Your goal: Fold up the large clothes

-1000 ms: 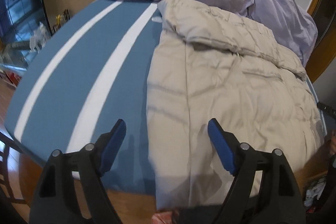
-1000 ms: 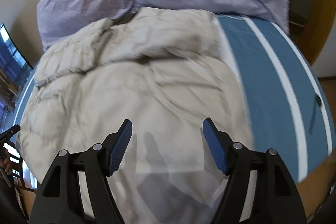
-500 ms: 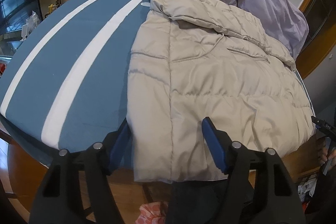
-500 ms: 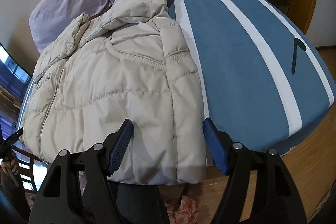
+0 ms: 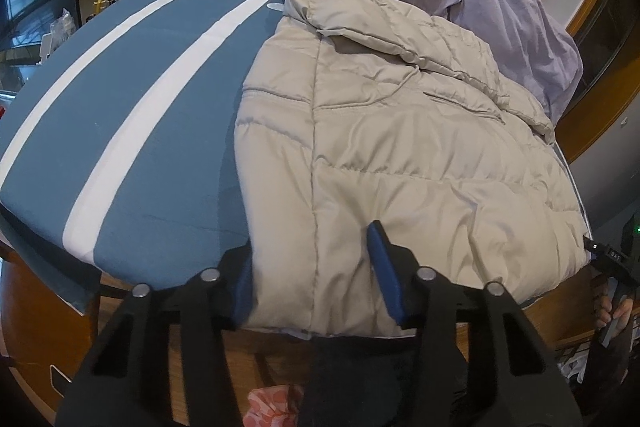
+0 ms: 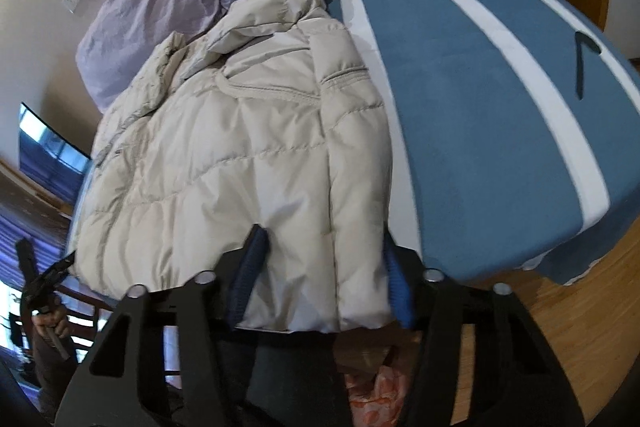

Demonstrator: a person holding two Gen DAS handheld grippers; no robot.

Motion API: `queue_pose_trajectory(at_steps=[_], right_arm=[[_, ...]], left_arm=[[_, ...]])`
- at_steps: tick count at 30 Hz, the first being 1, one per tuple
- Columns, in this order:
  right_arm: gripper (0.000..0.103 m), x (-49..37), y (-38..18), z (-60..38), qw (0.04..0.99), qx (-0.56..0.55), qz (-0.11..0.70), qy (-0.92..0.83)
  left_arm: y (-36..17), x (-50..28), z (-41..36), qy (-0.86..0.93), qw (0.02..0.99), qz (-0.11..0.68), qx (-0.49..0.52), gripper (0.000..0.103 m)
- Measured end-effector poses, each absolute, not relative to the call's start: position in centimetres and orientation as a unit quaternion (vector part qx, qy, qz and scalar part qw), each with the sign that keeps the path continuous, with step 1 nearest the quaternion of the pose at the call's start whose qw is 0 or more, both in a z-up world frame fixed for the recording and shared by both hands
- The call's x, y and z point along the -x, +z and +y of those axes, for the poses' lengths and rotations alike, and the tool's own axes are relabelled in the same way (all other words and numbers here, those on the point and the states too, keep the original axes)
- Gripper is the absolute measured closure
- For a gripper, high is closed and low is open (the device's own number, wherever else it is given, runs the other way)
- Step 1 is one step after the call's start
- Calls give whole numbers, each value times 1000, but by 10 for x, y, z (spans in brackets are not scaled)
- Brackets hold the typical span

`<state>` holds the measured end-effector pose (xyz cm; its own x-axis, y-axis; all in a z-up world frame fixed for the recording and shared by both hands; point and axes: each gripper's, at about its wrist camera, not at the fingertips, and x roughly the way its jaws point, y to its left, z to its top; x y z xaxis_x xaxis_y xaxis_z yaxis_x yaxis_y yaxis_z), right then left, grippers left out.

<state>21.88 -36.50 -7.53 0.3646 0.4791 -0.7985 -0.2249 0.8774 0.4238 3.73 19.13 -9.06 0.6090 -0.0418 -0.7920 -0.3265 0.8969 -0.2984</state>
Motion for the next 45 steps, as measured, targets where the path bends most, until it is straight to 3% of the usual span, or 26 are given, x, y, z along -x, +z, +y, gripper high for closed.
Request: queue_pose_trajectory(at_steps=[4,6,9,14,27,45], right_arm=[[69,-217,-76,-366,815,-136,516,225],[82,-217,-74,-365,817,-141,510,230],[88,-215,-66,-364,825,-140,495,233],[90,-217,-43,-359,846,-135,460,234],[90,-260,36,-317,903,-77,366,212],[90,-389,71,-260,927,-60,329,168]], left_arm=[[-90,-35,192,79,873,428,219,65],[-88,-33,191,78,875,424,221,72],[-81,-33,188,80,880,416,216,82],[-61,-34,185,81,891,394,209,89],[22,-79,195,105,923,320,188,89],[71,-224,226,153,926,302,166,90]])
